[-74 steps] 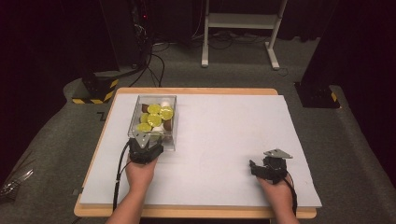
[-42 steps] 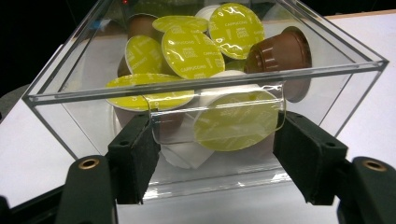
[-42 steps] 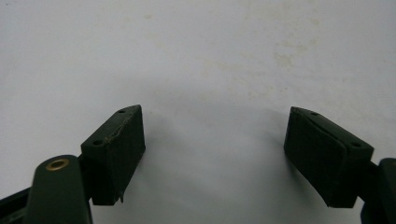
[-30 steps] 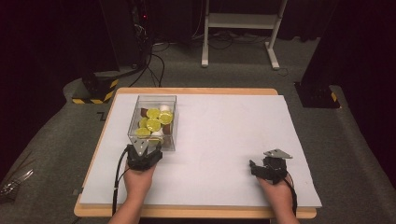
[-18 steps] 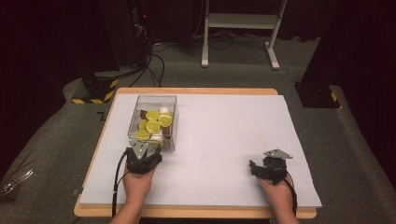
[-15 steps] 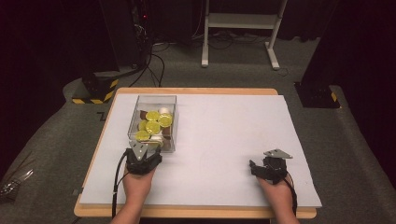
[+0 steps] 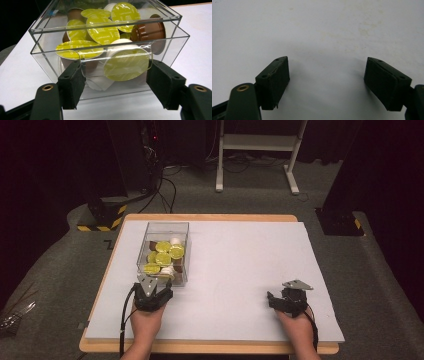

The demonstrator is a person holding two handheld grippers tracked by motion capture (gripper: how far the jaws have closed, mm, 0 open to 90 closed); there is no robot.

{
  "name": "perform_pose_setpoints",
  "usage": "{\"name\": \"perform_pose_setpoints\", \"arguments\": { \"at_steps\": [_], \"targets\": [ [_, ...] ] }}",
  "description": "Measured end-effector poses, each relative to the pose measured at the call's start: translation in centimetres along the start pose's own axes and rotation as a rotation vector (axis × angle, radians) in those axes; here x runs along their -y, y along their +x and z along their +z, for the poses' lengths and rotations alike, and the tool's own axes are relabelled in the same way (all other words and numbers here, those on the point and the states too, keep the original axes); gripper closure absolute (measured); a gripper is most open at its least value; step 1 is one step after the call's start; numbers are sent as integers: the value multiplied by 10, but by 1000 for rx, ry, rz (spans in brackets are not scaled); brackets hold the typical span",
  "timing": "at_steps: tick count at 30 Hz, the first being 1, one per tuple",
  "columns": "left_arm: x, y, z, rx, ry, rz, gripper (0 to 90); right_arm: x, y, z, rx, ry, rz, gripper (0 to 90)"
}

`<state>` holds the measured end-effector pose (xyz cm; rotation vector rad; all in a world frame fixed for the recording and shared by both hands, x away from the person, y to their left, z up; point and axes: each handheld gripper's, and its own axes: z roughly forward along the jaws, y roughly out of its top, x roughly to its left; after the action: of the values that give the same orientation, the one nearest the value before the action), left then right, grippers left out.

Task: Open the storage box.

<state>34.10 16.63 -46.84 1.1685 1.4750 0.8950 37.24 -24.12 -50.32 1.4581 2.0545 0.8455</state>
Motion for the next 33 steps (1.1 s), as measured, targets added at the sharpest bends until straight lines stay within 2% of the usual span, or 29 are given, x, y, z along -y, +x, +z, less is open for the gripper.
{"name": "perform_pose_setpoints", "arguments": {
  "at_steps": [33],
  "targets": [
    [8, 0, -30, 9, -6, -1, 325, 0, 0, 0, 2, 1, -2, 206]
  ]
}}
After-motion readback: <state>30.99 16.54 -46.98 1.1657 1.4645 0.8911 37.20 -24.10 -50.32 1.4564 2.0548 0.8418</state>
